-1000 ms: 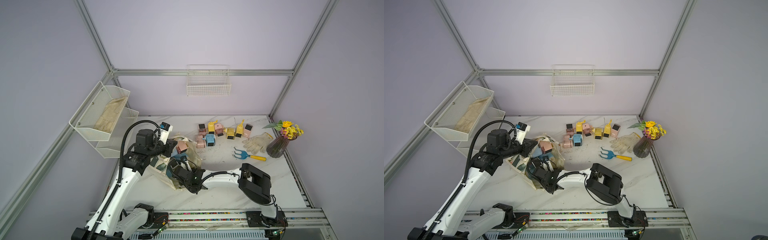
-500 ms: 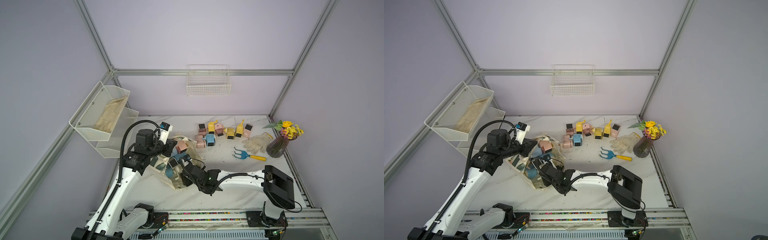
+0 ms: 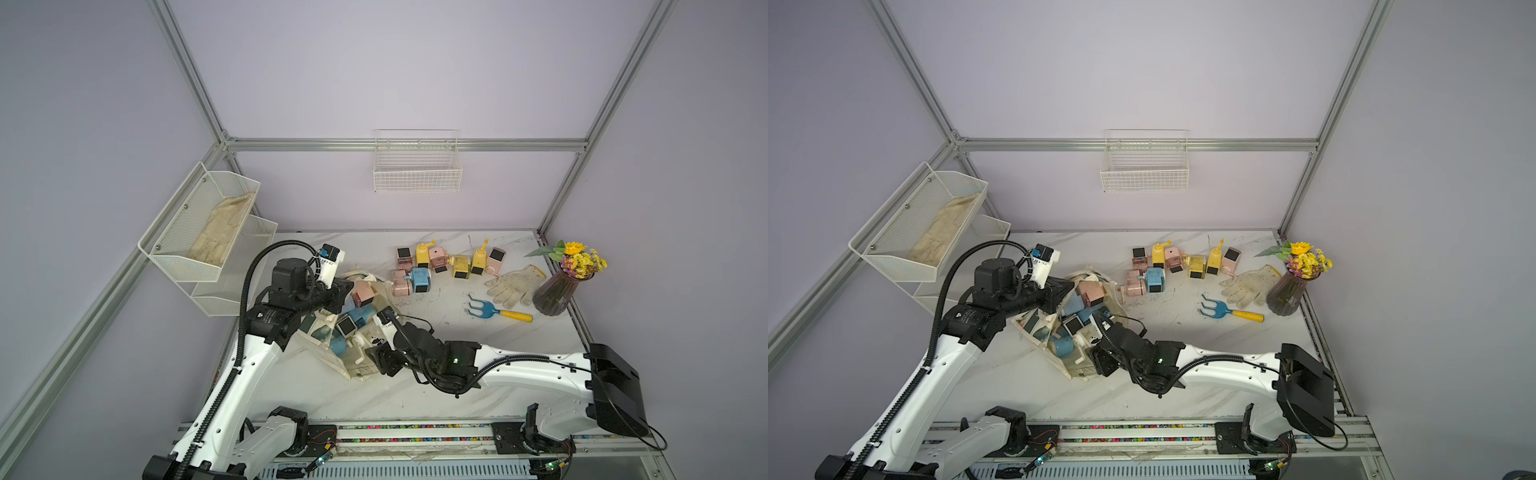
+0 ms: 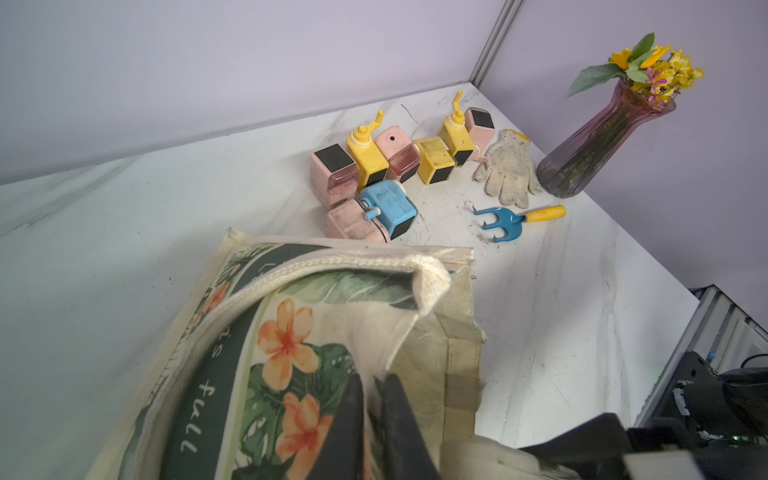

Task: Take out the pencil sharpeners from the tote bags
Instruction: Pick up the pencil sharpener from the canvas bag.

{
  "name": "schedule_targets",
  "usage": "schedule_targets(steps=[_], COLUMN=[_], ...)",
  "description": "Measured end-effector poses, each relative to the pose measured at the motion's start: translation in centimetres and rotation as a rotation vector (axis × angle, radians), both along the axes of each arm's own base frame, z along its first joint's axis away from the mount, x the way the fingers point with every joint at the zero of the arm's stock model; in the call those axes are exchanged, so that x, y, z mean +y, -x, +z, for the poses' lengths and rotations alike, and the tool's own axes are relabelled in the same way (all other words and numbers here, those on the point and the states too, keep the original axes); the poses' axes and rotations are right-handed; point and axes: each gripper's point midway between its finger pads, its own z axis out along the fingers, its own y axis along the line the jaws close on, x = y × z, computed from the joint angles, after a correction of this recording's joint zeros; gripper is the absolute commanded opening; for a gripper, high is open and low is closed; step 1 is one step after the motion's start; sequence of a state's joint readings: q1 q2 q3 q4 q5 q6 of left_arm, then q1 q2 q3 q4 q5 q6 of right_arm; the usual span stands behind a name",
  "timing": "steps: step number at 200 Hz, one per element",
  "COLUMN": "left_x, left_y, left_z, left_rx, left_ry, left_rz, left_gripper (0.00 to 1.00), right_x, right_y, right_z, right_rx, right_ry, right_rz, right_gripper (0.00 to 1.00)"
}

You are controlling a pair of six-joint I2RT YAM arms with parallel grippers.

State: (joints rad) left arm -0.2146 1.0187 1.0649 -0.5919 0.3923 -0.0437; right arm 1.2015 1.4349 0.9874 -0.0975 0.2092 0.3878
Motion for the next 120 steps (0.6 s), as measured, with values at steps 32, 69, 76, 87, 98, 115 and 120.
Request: schedule_targets(steps=[32,69,76,87,98,115,120], left_x=[0.0,0.1,0.2,0.2,0.3,0.4,0.4], left_y=[0.0,-0.1,-0.1,0.0,0.0,0.0,-0.1], left_z=[0.0,0.0,0.0,0.1,0.1,0.2,0.2], left_rx=[0.000,-0.002,-0.003,-0.006,-0.008,-0.011,-0.011], left_ry=[-0.002,-0.004,-0.005,-0.007,-0.008,-0.010,-0.011], left_rz=[0.003,0.007,0.010,0.013,0.016,0.020,0.022], left_gripper=[0.12,0.12,0.12,0.12,0.12,0.11,0.11], right_x=[-1.2,-4.0,-5.0,-6.8,-8.5,-11.4,-12.2], right_y=[0.1,-2.6,-3.6,-5.5,-7.1,-9.9,-10.8], right_z=[4.6,8.1,8.7,9.8,10.6,11.1,11.1], right_rx=[-0.062,-0.113,-0.123,-0.141,-0.155,-0.167,-0.167], right_ry=[-0.091,-0.163,-0.176,-0.201,-0.219,-0.235,-0.236], right_rz=[0.004,-0.077,-0.108,-0.176,-0.239,-0.349,-0.381], right_gripper=[0.40,0.40,0.40,0.40,0.40,0.40,0.40])
